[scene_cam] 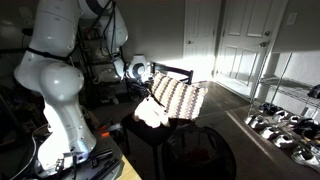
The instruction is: Put the cloth in the laundry basket
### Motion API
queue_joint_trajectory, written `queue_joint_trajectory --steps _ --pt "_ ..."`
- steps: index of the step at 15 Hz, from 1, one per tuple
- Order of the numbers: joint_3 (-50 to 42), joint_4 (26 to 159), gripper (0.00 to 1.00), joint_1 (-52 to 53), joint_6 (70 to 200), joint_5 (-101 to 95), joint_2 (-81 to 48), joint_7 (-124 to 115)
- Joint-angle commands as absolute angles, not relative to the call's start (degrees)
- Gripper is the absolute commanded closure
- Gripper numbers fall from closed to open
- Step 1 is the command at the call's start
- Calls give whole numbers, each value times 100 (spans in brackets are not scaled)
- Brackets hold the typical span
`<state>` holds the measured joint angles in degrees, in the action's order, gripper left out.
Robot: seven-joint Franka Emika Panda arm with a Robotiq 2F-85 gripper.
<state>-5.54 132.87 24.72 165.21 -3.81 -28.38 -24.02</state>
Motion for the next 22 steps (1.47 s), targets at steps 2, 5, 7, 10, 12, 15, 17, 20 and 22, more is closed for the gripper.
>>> queue_joint_trajectory --steps 2,5,7,10,12,15,17,20,22 --pt "-498 13991 99 2038 16721 -463 -1976 -1926" --pt "-378 14164 99 1659 16760 -409 -1643 -1608" --pt "-299 14227 99 1431 16747 -376 -1503 -1406" --pt "-374 14280 99 1297 16822 -461 -1384 -1418" --pt "-331 14293 99 1173 16868 -397 -1318 -1384" --pt "-314 14298 99 1054 16926 -378 -1218 -1381" --pt "-449 14326 99 1082 17023 -510 -1121 -1523" --pt "-746 14325 99 1142 17253 -700 -1023 -1715" --pt "-1133 14427 99 1287 17441 -906 -904 -1924"
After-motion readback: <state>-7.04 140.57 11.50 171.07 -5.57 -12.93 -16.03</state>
